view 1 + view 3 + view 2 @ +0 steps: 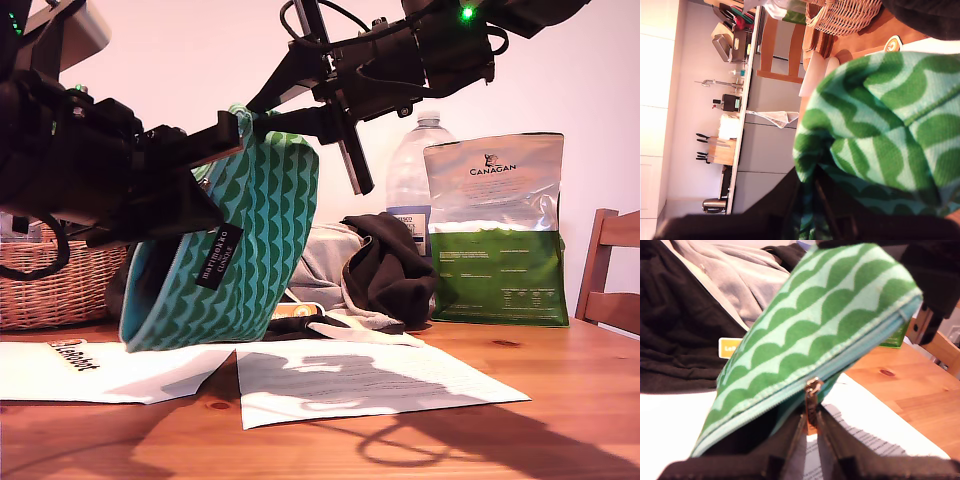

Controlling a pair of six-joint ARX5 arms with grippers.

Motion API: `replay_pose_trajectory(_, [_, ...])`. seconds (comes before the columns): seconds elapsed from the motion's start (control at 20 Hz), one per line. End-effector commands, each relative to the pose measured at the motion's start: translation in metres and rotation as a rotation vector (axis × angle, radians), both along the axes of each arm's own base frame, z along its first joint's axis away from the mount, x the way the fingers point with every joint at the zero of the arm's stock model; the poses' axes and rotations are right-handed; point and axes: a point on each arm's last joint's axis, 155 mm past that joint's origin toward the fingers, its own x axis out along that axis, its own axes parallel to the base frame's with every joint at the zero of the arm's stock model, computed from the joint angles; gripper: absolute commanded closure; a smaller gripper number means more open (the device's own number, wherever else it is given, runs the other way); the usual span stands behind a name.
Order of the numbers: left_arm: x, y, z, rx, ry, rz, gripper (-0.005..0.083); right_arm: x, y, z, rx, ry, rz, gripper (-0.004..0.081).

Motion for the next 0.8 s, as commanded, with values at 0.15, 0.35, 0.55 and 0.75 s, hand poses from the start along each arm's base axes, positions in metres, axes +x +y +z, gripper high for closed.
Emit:
replay_pose_trajectory(0.15, [-0.002, -0.005, -0.006, 0.024, 0.023, -0.030, 0.0793, 0.004, 0.002, 0.001, -0.024, -0.056, 0.010, 0.0783])
replay_pose_trajectory(0.35, [-0.007, 0.000, -0.031, 0.107, 0.092, -0.031, 0.0793, 0.012, -0.008, -0.006, -0.050, -0.050, -0.011, 0.0783])
replay_pose_trajectory(0.55, [-0.010, 0.004, -0.045, 0.155, 0.131, -0.032, 0.0793, 0.023, -0.021, -0.006, -0.047, -0.045, -0.034, 0.0783])
replay_pose_trajectory(0.75, [-0.011, 0.010, -0.054, 0.213, 0.149, -0.025, 0.0793, 0.030, -0.035, -0.009, -0.049, -0.021, -0.044, 0.0783])
